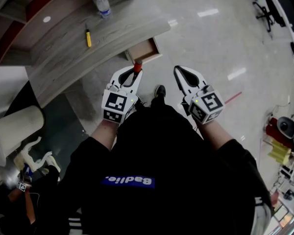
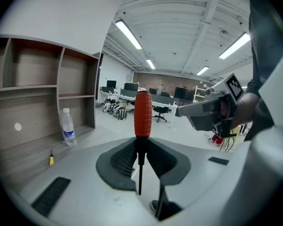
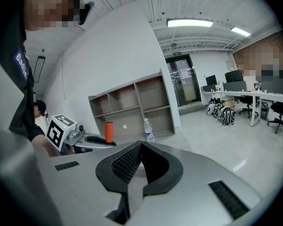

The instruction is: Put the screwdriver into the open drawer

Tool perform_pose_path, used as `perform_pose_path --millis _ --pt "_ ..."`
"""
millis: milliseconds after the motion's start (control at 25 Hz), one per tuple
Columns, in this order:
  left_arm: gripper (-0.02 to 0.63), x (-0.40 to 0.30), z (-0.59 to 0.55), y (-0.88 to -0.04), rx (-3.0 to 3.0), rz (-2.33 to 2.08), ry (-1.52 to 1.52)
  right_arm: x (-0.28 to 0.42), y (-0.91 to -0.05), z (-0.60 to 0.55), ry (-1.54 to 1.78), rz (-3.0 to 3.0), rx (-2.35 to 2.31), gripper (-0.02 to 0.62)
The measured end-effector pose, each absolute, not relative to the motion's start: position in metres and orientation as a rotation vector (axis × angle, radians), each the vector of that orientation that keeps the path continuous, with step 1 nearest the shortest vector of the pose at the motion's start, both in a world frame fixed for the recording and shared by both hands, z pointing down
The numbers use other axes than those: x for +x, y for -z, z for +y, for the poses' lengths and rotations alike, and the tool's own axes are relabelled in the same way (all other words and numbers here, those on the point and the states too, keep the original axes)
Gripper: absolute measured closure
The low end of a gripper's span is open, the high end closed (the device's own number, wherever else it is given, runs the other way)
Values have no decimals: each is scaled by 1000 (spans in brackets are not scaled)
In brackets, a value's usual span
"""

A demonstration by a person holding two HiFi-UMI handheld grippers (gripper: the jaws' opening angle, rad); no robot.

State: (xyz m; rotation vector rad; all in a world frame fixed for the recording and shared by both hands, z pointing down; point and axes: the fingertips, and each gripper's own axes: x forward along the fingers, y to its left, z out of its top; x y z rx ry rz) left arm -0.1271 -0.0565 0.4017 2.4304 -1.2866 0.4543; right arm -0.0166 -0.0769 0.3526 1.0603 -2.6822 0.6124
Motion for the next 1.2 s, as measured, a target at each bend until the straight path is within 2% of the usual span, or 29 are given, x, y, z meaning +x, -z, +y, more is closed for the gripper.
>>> perform_pose_path --millis 800,1200 --pt "545 -87 -134 -484 2289 -1389 -794 37 -410 -156 -678 -2722 823 568" --pt "545 -74 -159 -571 2262 -1320 -937 63 -432 -173 -676 -2670 874 568"
